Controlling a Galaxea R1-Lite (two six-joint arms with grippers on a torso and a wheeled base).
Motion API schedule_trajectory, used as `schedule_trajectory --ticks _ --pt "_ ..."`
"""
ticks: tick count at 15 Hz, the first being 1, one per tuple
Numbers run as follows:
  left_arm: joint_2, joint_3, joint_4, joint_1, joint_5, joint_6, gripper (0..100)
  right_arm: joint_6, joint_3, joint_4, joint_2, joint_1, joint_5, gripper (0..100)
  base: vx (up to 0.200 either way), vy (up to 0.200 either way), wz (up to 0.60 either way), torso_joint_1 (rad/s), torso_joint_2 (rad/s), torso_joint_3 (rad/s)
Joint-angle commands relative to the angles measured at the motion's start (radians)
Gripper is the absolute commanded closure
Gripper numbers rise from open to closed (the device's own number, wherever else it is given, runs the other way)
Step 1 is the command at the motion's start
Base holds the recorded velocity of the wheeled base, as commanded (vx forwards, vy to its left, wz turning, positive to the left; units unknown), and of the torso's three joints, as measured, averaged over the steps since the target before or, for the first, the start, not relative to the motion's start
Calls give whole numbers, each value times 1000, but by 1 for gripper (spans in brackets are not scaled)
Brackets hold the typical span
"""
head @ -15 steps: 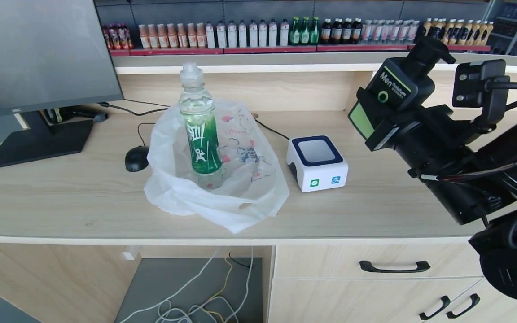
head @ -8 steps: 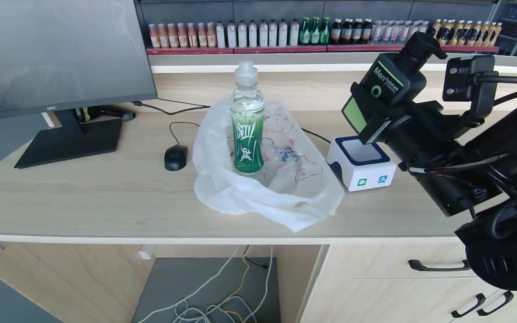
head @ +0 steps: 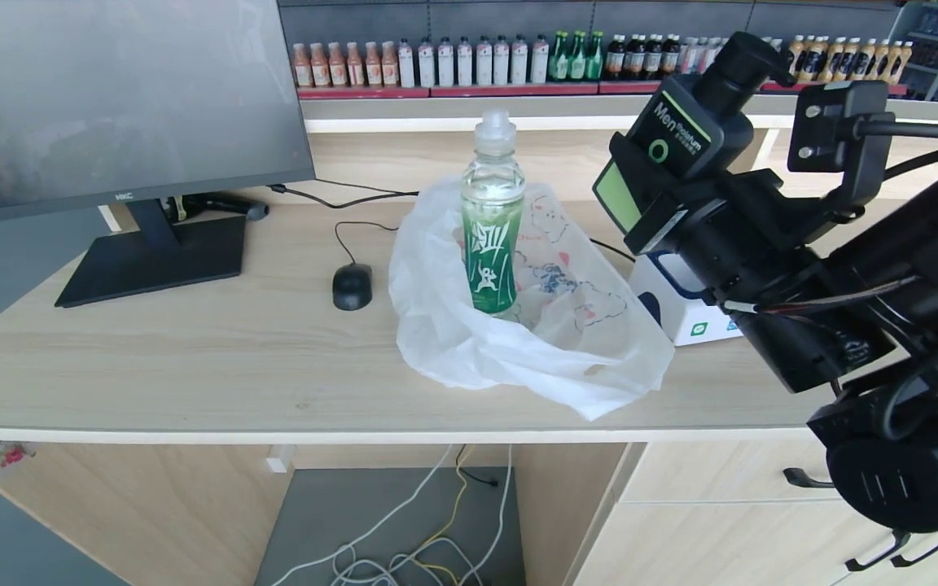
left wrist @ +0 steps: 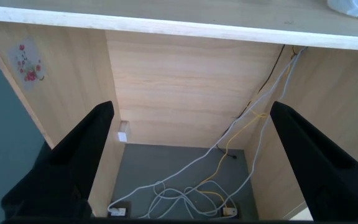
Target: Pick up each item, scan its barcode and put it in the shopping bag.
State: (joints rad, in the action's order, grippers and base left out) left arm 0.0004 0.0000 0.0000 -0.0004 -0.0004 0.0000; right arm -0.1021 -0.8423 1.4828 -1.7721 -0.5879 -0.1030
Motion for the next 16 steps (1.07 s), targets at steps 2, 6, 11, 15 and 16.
schedule_trajectory --ticks 2,6,11,15,16 --pt "0 0 0 0 0 0 0 10 -63 -36 -49 -6 2 100 0 0 0 0 0 0" --pt "0 0 0 -1 0 0 0 19 -235 -320 -52 -3 0 100 0 0 0 0 0 0" --pt "0 0 0 -1 0 0 0 -67 -307 -506 -84 28 2 100 0 0 0 0 0 0" --pt "0 0 0 -1 0 0 0 -119 -334 -581 -92 33 0 100 0 0 0 0 0 0" --pt "0 0 0 -1 0 0 0 -120 -339 -581 -105 42 0 100 0 0 0 0 0 0"
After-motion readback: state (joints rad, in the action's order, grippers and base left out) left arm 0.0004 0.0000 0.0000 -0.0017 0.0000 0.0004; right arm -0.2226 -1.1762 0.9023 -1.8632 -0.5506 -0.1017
